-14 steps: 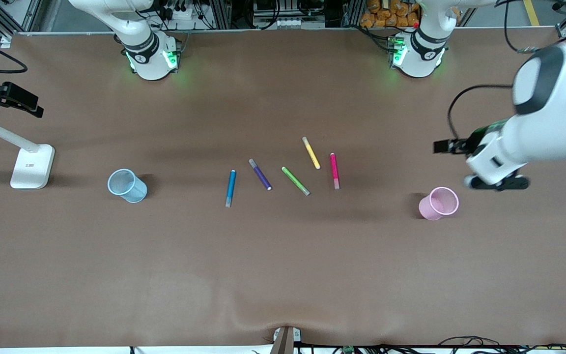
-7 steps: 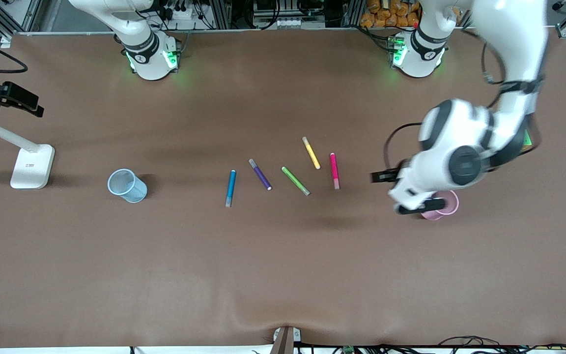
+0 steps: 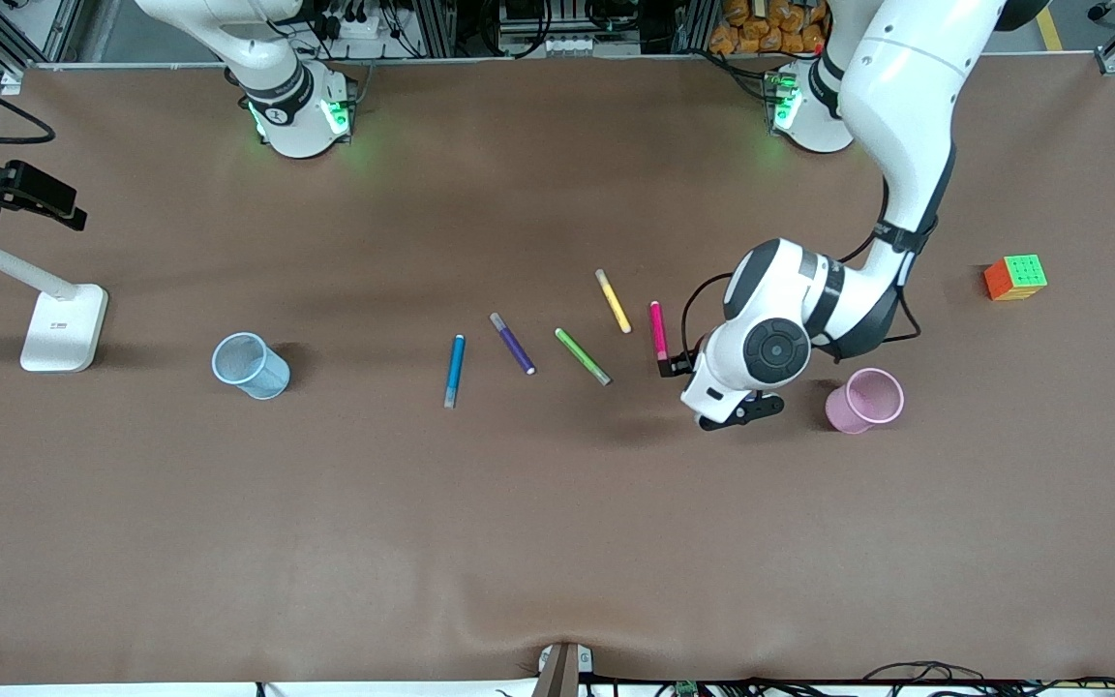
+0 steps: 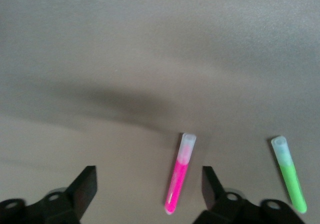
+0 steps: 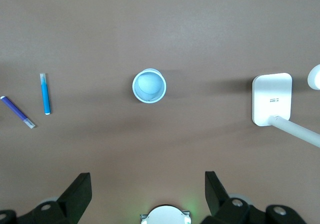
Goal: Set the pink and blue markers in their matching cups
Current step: 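Lower the left gripper and grasp the pink marker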
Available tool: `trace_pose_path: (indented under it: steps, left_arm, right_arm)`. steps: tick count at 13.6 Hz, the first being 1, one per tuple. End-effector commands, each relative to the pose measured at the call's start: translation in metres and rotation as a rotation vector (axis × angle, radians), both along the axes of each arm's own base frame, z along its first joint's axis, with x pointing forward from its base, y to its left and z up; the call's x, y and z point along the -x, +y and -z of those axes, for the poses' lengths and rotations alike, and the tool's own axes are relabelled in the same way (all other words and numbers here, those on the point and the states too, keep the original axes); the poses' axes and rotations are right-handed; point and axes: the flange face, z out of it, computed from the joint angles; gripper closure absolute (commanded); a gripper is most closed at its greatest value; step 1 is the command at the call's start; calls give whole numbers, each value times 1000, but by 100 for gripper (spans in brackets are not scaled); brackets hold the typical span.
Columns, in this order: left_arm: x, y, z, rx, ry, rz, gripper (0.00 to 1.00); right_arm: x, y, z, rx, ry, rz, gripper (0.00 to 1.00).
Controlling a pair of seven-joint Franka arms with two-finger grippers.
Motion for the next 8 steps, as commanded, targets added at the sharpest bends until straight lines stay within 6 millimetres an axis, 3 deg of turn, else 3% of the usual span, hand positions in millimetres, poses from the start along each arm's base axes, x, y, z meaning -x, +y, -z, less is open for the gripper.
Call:
trace_pose_path:
  steps: [1,2,6,8]
  left_arm:
    - [13,-16,22,17,-15,-54,19]
    - [16,-21,30,16,-9,-56,30]
    - [23,-29,45,36,21,-79,36]
    - [24,-29,55,34,33,-66,47]
  right_arm:
    - [4,5,-4,4,2,2,0]
    - [4,6,-4,4,2,0,0]
    - [4,6,-5,4,-2,0,0]
    - [4,6,-5,4,-2,0,0]
